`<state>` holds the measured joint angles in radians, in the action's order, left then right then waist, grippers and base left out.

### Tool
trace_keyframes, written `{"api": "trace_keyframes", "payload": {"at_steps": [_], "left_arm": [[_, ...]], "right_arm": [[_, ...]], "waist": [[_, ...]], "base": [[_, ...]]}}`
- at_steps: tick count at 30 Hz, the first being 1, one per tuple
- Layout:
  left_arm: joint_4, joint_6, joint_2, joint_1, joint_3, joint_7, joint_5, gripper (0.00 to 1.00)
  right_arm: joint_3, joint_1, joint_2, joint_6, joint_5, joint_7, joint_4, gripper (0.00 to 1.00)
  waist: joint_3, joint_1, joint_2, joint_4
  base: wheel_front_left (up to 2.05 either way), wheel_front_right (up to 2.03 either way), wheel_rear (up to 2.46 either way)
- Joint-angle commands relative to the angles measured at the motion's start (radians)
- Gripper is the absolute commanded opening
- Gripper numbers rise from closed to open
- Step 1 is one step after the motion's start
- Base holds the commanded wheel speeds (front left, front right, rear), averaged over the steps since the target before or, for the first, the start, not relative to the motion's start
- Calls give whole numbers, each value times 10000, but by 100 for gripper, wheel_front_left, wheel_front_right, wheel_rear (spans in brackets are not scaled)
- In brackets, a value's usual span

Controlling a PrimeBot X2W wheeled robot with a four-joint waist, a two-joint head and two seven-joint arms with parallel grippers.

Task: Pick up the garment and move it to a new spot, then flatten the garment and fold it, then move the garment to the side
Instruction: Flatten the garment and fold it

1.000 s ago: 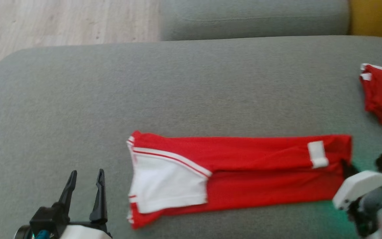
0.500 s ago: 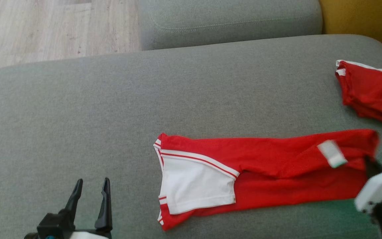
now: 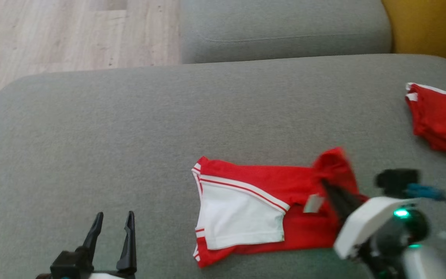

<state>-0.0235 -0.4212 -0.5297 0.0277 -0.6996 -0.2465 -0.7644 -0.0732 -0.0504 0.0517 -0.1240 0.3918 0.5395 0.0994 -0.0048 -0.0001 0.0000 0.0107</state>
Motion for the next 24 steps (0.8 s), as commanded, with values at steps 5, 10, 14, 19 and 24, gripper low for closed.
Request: {"api": "trace_keyframes", "payload": {"at_steps": [5,10,14,19,24], "left_arm": [[-152,149,-131,-626,323,-15,116,100],[-24,292,-56,-796,275,-14,134,100],[67,377,64,-947,188,-3,172,100],[185,441,193,-1104,86,14,229,100],[297,488,267,-1172,58,2,240,100]], "right_arm": [[-1641,962,-9,-67,1038,-688,-301,0],[-2812,1663,-12,-67,1899,-1578,-1418,0],[-3528,2221,-13,-67,2409,-2119,-2433,0],[-4022,2772,-13,-67,3055,-2653,-3723,0],[-4452,3337,-13,-67,3565,-3214,-4967,37]], "waist": [[75,1,0,561],[181,1,0,1067],[230,1,0,1461],[267,1,0,1852],[296,1,0,2035]], "base": [[0,0,0],[0,0,0],[0,0,0],[0,0,0],[0,0,0]]}}
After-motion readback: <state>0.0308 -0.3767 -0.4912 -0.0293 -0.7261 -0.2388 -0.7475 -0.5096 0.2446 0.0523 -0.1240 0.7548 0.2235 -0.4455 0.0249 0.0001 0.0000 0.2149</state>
